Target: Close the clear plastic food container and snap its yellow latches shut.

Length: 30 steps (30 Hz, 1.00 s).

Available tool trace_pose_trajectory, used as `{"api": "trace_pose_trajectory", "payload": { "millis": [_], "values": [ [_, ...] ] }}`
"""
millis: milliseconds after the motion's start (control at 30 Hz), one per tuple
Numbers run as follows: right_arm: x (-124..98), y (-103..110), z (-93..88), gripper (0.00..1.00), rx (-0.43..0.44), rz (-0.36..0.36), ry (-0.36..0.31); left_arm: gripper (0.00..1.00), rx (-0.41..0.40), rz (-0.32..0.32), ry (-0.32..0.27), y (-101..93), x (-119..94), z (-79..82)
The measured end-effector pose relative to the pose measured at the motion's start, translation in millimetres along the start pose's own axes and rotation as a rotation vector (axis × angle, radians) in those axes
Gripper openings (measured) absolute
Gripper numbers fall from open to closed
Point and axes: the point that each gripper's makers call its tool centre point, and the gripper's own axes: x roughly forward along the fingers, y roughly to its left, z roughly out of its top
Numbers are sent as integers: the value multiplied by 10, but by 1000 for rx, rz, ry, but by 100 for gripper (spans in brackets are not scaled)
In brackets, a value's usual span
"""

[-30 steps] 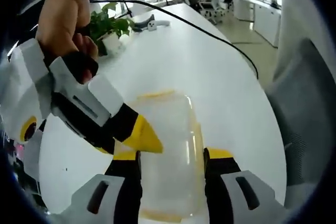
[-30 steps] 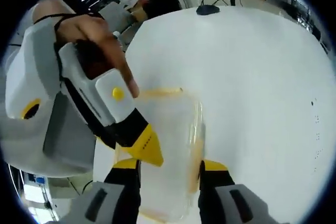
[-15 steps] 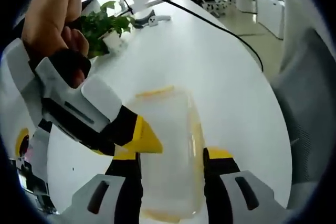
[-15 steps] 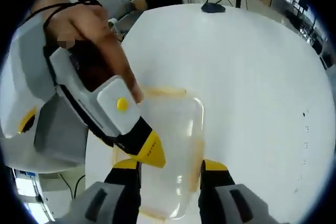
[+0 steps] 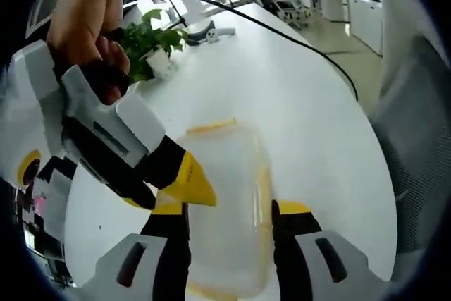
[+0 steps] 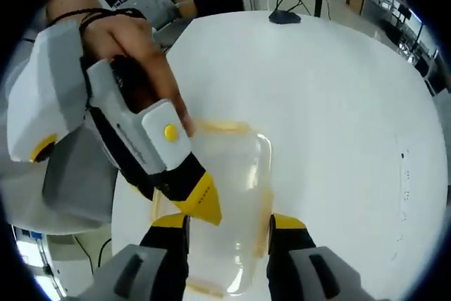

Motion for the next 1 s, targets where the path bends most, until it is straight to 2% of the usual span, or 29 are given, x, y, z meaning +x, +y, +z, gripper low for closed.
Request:
{"api": "trace_pose_trajectory", "payload": {
  "millis": [100,167,200,300,400,433,467,567,667,833,933,1000],
  "values": [
    [-27,12,-2,42,10,-39,-39,44,-17,-15,-11,6,1,20],
    [-35,8,14,42,-22,-72,-54,44,-80,-25,-32,18,-6,51],
    [-42,22,18,41,-26,-83,-60,47,-130,-7,-17,56,-14,30],
    [-29,65,16,46,-28,-104,-91,51,-140,-15,-40,119,-24,68],
    [-22,100,-3,52,-27,-117,-108,51,-145,-42,-51,124,-52,94],
    [-30,109,-11,53,-29,-120,-110,51,-147,-55,-48,118,-55,88],
    [-43,133,-2,54,-27,-119,-122,51,-161,-96,-47,76,-67,88],
    [-83,144,-6,55,-20,-134,-137,55,-151,-102,-32,125,-109,54],
    [-122,206,22,57,-4,-140,-183,59,-183,-139,-7,134,-158,0],
    [-143,269,-24,61,6,-151,-217,61,-177,-199,-2,125,-260,-32],
    [-173,305,-34,73,22,-167,-245,68,-201,-209,1,167,-273,-68],
    [-183,336,-65,76,2,-179,-246,70,-220,-204,11,229,-279,-130]
  ]
}}
